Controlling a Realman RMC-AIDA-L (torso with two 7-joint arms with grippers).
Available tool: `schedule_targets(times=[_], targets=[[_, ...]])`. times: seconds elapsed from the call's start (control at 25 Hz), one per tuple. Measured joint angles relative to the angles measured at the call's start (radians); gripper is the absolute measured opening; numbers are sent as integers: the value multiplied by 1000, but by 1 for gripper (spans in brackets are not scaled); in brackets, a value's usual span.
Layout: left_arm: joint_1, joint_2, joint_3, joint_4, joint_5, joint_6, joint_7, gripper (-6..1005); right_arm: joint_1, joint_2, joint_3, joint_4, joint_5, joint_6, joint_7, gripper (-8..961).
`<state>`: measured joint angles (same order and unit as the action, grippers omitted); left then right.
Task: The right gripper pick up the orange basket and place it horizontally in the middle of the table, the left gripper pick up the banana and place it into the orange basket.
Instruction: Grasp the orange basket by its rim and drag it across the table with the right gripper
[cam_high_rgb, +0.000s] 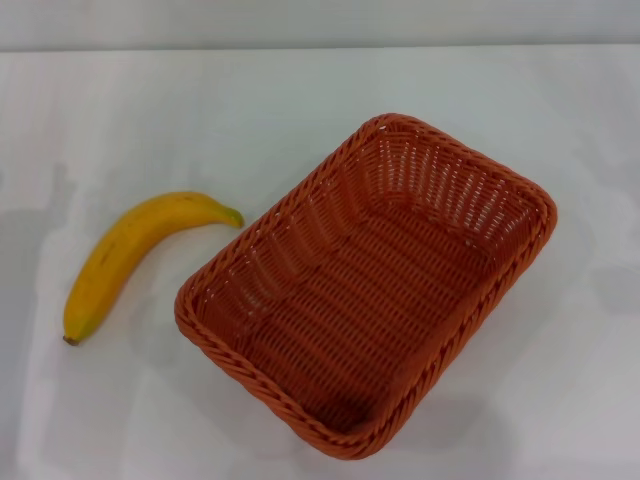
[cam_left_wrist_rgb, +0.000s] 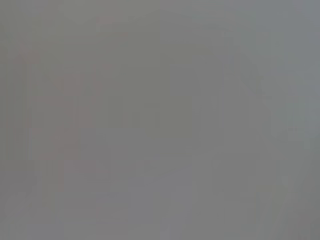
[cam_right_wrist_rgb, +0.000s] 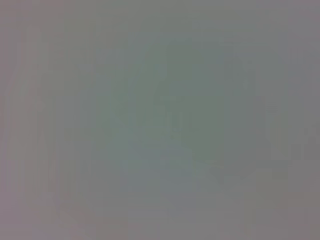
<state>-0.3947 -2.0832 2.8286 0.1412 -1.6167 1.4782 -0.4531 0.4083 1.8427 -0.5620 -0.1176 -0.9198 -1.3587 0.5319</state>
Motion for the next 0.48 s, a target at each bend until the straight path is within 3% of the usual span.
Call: schedule_targets(times=[0.48], targets=[[14,-1,-1,1,22,13,-1,887,14,-13,-9,12,-4,-1,7,868]])
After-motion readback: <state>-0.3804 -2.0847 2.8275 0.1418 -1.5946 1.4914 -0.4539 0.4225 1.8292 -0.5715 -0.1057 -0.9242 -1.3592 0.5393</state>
